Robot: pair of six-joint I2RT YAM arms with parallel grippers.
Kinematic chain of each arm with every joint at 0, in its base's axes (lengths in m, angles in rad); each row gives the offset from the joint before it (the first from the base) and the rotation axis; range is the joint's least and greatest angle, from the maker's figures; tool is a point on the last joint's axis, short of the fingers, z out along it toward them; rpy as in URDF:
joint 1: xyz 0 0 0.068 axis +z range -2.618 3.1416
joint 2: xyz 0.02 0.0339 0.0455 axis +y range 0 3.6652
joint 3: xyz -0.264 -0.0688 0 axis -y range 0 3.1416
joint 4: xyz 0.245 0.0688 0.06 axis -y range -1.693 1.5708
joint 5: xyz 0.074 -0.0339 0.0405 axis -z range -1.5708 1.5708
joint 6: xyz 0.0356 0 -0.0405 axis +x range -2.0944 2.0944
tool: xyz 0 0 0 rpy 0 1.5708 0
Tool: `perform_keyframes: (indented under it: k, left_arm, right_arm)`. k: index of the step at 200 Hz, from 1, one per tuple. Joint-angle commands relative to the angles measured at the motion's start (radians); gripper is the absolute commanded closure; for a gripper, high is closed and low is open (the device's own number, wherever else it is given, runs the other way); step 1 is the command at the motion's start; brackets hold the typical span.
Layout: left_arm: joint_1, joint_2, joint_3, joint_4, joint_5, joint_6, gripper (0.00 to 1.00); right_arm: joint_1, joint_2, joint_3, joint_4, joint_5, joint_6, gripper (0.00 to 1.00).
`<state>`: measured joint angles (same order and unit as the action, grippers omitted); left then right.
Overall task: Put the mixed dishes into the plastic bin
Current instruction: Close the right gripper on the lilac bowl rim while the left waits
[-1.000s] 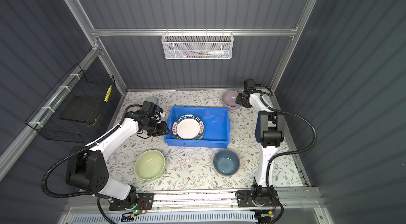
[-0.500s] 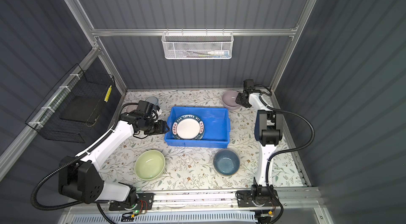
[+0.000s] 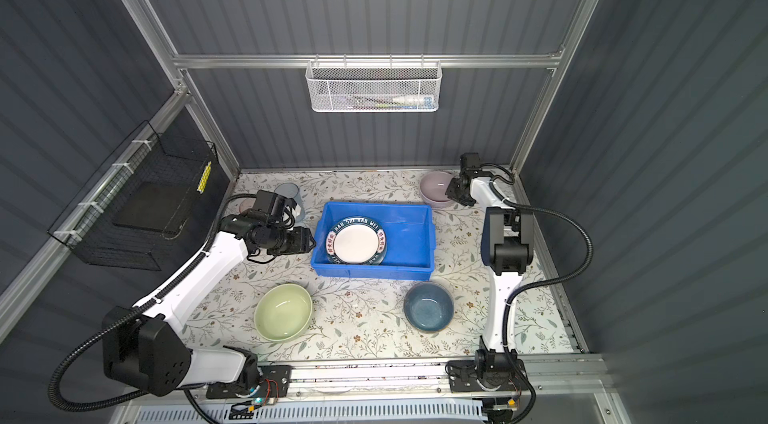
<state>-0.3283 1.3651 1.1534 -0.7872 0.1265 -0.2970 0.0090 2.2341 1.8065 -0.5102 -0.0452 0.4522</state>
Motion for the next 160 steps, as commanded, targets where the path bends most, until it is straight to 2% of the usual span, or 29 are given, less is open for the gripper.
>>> perform_keyframes:
  k: [1,41,112,160]
  left_arm:
    - [-0.006,-0.031,0.014,-0.031,-0.011,-0.001,0.33]
    - [-0.005,-0.031,0.014,-0.039,-0.018,0.005,0.33]
    - [-0.006,-0.029,0.01,-0.037,-0.018,0.007,0.34]
    - [-0.006,-0.02,0.011,-0.029,-0.012,0.007,0.34]
  right_arm:
    - [-0.003,0.028,0.004,-0.027,0.0,0.014,0.69]
    - [-0.001,0.035,0.008,-0.031,0.0,0.019,0.74]
    - [-0.006,-0.006,-0.009,-0.023,-0.007,0.029,0.9]
    - [-0.024,-0.054,-0.029,-0.018,-0.009,0.036,0.94]
